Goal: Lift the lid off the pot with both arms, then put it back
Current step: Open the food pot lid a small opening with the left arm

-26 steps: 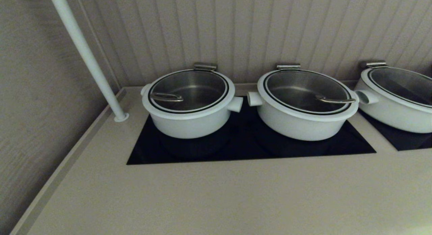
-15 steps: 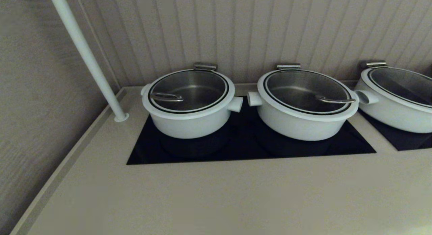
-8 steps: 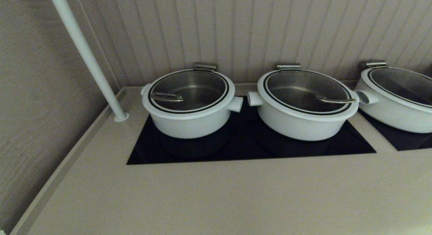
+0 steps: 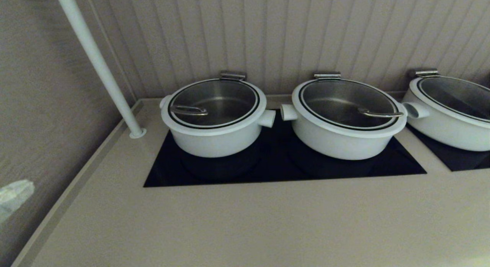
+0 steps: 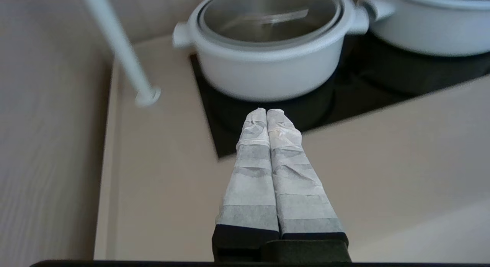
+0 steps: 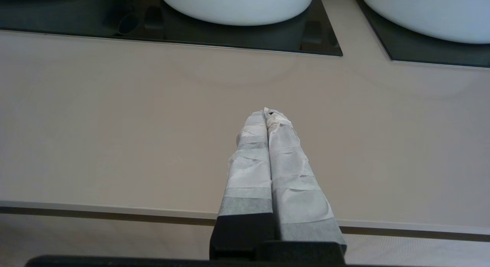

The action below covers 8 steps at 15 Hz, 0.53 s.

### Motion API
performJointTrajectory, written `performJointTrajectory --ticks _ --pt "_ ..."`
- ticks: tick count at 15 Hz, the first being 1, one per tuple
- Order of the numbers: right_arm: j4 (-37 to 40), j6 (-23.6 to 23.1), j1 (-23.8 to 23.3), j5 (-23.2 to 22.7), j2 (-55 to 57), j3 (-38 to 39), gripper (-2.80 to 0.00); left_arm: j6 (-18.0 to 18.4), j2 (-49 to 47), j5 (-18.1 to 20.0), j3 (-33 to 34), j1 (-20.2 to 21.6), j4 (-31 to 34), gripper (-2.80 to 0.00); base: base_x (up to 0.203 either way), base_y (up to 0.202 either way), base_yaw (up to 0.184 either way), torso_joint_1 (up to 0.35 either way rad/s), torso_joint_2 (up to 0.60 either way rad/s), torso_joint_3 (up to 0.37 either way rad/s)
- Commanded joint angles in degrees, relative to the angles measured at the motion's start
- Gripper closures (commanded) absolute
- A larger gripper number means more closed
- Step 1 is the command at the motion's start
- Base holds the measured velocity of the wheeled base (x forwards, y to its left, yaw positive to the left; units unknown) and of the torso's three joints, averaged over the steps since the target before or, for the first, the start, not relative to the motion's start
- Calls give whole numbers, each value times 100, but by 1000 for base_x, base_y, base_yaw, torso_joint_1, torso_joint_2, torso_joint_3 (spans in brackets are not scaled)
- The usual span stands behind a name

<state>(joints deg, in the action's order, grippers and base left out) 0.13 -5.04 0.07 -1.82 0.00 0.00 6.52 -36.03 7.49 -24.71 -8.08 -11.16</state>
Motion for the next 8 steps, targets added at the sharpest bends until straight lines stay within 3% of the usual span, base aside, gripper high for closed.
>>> performJointTrajectory --ticks 1,5,8 --pt "-5 -6 1 -3 9 0 0 0 -914 0 -242 -373 -148 0 0 0 0 0 0 0" --pt "-5 3 1 -3 9 0 0 -8 -1438 -2 -306 -1116 -376 0 0 0 0 0 0 0" --pt "-5 3 1 -3 9 0 0 8 -1930 -2 -307 -1348 -506 0 0 0 0 0 0 0"
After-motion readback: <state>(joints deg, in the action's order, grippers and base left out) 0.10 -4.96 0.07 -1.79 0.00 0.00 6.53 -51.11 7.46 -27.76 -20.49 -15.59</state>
